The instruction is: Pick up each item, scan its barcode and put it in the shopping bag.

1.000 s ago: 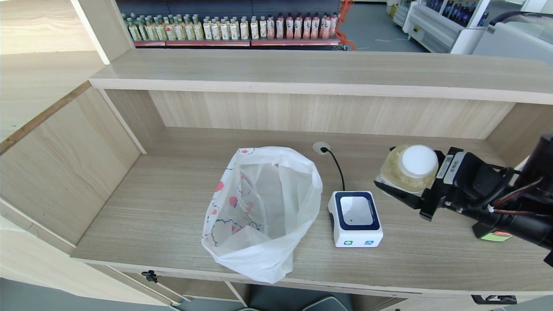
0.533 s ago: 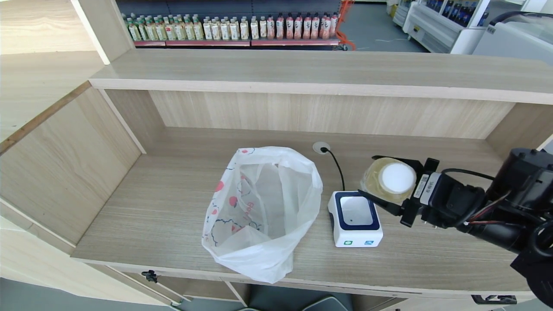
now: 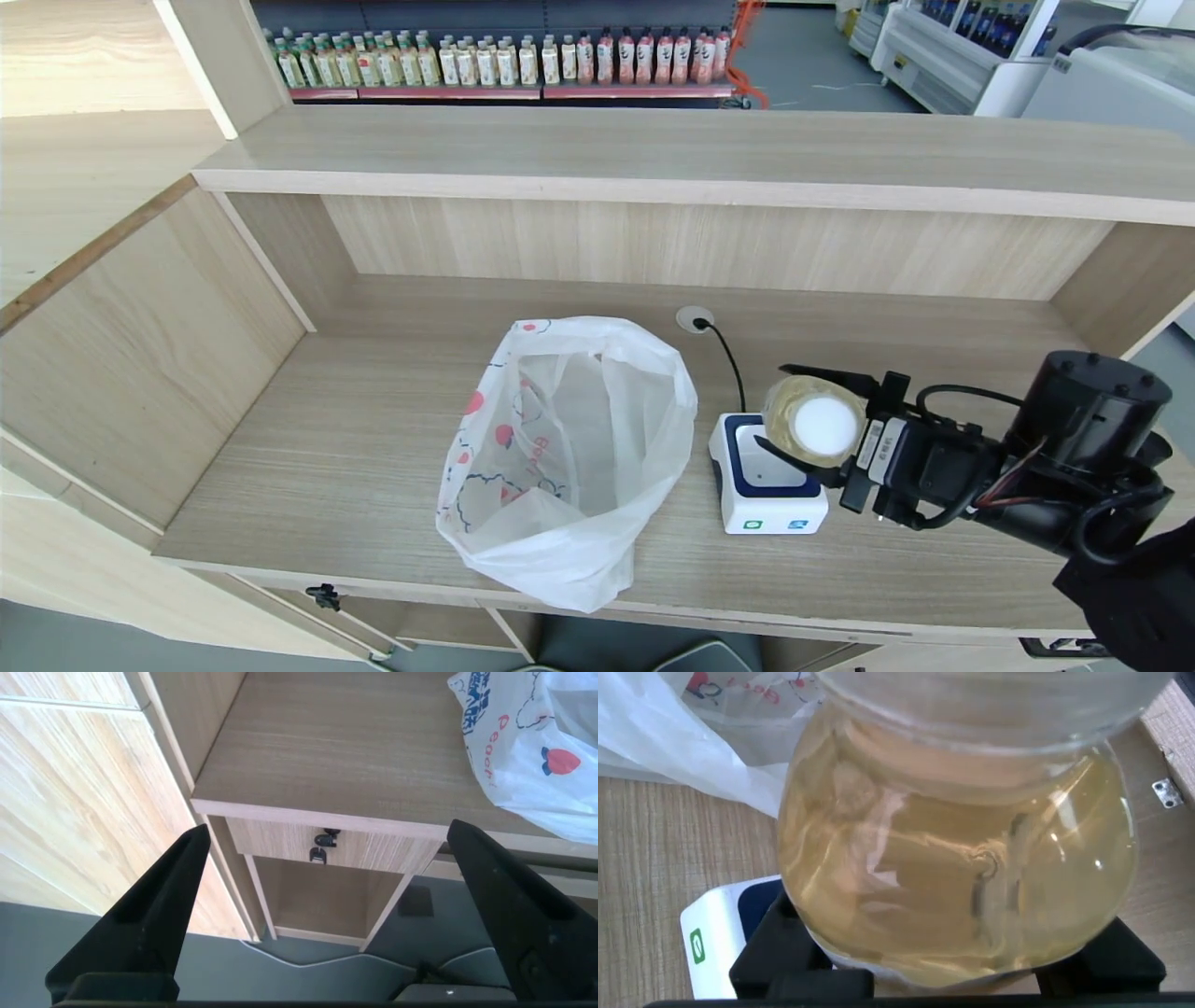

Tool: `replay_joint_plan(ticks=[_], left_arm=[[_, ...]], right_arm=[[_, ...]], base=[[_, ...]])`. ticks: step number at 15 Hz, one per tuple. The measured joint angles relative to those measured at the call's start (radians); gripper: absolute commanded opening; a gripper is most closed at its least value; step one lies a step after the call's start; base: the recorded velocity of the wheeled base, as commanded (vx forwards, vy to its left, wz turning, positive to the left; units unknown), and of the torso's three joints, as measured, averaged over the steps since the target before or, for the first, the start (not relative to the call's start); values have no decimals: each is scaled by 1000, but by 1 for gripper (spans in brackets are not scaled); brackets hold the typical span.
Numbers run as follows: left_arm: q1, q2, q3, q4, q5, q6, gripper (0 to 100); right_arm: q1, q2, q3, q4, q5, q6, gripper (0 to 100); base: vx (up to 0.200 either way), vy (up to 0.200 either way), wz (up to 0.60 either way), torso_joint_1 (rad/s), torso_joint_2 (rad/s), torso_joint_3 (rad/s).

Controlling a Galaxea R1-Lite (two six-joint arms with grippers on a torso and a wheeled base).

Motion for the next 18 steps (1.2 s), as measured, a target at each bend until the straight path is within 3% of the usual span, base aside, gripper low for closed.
replay_joint_plan(ticks=[18], left_arm=[[0, 0, 0, 0, -1, 0, 100]], right_arm=[[11, 109, -59, -23, 3, -11, 0]], base=[[0, 0, 0, 0, 0, 0]])
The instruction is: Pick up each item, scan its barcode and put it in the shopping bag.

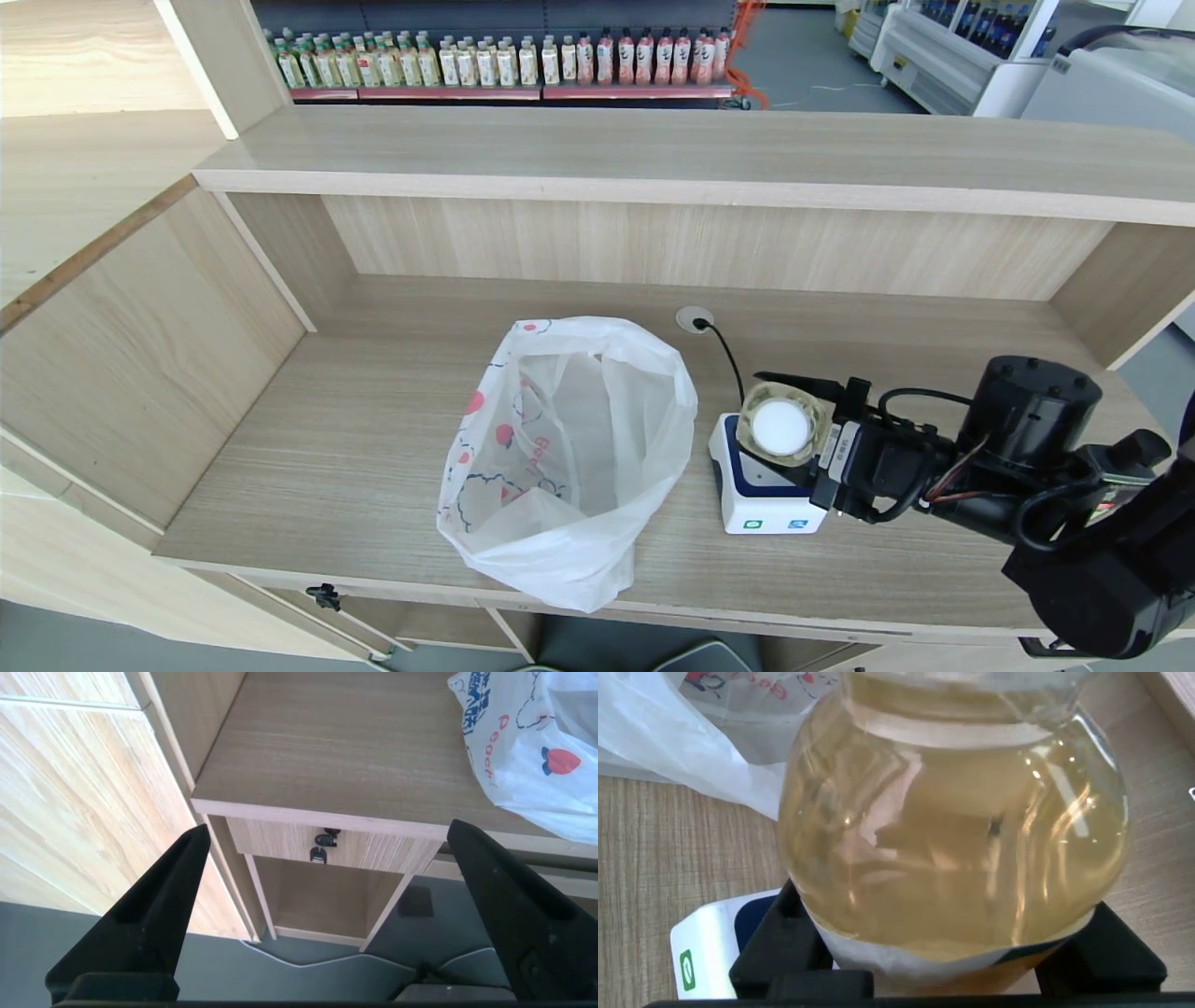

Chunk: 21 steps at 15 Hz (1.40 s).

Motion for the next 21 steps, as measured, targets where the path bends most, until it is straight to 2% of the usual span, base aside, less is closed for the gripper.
replay_joint_plan(ticks=[6, 7, 9, 11, 13, 14, 15, 17, 19, 21], left_arm=[[0, 0, 0, 0, 1, 0, 100], [0, 0, 0, 0, 1, 0, 100], [0, 0, 0, 0, 0, 0, 100], [0, 0, 0, 0, 1, 0, 100], [0, 0, 0, 0, 0, 0, 100], [0, 0, 0, 0, 0, 0, 100], [0, 0, 0, 0, 0, 0, 100], [0, 0, 0, 0, 0, 0, 100], [0, 0, 0, 0, 0, 0, 100], [0, 0, 0, 0, 0, 0, 100]], right_arm=[[7, 5, -22, 7, -3, 9, 0], [8, -3, -40, 14, -6, 29, 0], [11, -52, -113, 41, -52, 151, 0], [11, -141, -184, 175, -214, 313, 0], [10, -254, -242, 449, -443, 516, 0], [10, -311, -270, 586, -528, 645, 0], [11, -361, -285, 696, -569, 762, 0], [11, -438, -306, 818, -577, 967, 0], [7, -478, -320, 853, -489, 1039, 0], [8, -499, -324, 872, -430, 1052, 0]], base=[[0, 0, 0, 0, 0, 0], [0, 0, 0, 0, 0, 0], [0, 0, 0, 0, 0, 0], [0, 0, 0, 0, 0, 0], [0, 0, 0, 0, 0, 0], [0, 0, 0, 0, 0, 0], [0, 0, 0, 0, 0, 0], [0, 0, 0, 0, 0, 0], [0, 0, 0, 0, 0, 0], [0, 0, 0, 0, 0, 0]])
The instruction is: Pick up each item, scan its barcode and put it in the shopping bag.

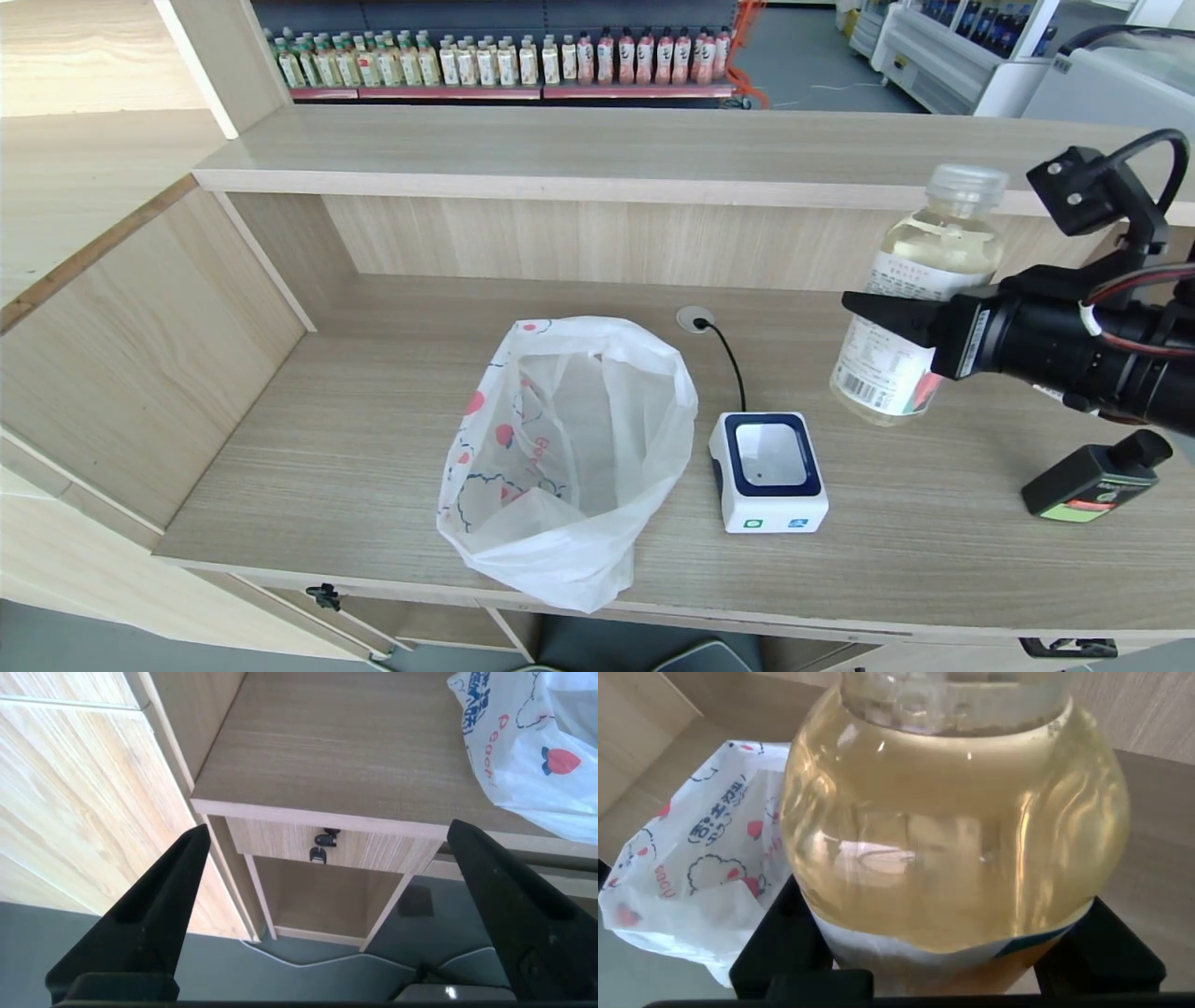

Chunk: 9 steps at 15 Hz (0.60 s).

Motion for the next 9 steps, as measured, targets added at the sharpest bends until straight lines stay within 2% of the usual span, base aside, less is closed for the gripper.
replay_joint_plan(ticks=[9], left_arm=[[0, 0, 0, 0, 1, 1, 100]], right_arm=[[29, -3, 4, -3, 11, 1, 0]], base=[[0, 0, 0, 0, 0, 0]])
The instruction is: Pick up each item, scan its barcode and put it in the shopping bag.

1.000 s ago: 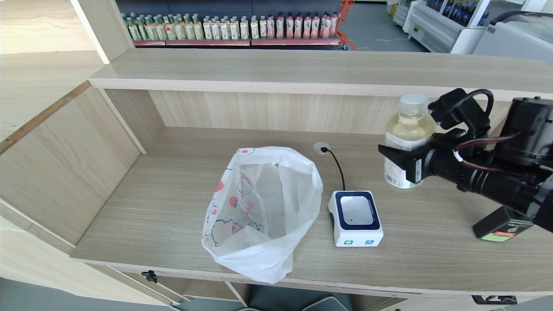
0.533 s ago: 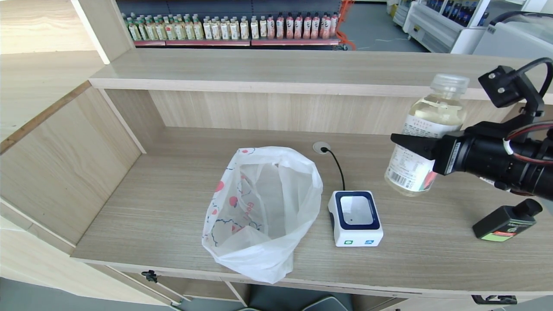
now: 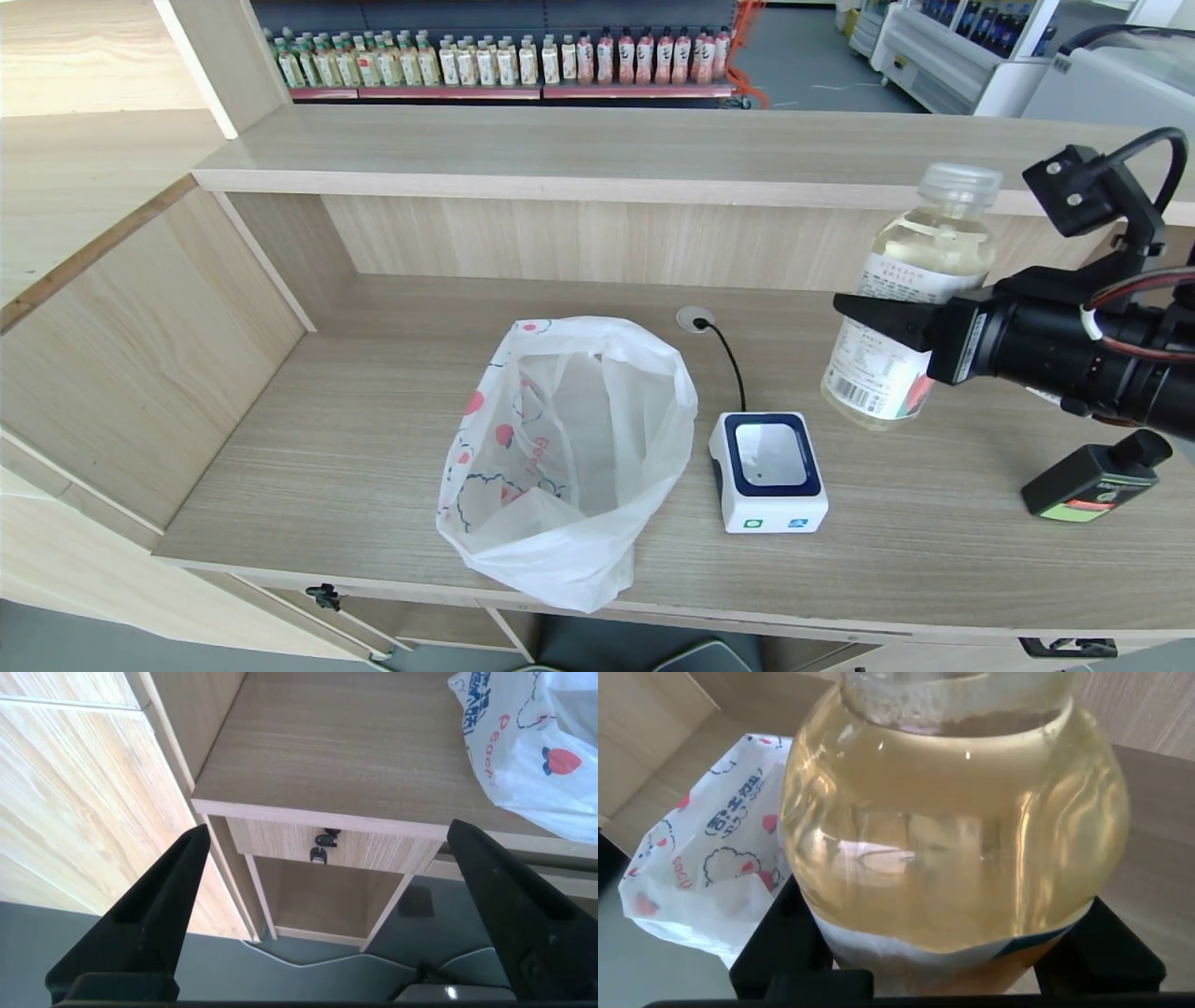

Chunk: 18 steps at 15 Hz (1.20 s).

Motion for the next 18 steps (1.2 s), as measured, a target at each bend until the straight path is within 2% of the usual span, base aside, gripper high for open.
replay_joint_plan(ticks=[6, 9, 12, 18], left_arm=[[0, 0, 0, 0, 0, 1, 100], [0, 0, 0, 1, 0, 2, 100], [0, 0, 0, 0, 0, 2, 100], [-1, 0, 0, 0, 1, 1, 100]], right_arm=[[1, 17, -3, -10, 83, 1, 0], [-1, 29, -1, -6, 134, 1, 0], [-6, 58, -14, -22, 138, -4, 0], [-2, 114, -21, -64, 139, -9, 0]], base=[[-200, 0, 0, 2, 2, 2], [0, 0, 0, 0, 0, 0], [0, 0, 0, 0, 0, 0], [0, 200, 0, 7, 4, 2]])
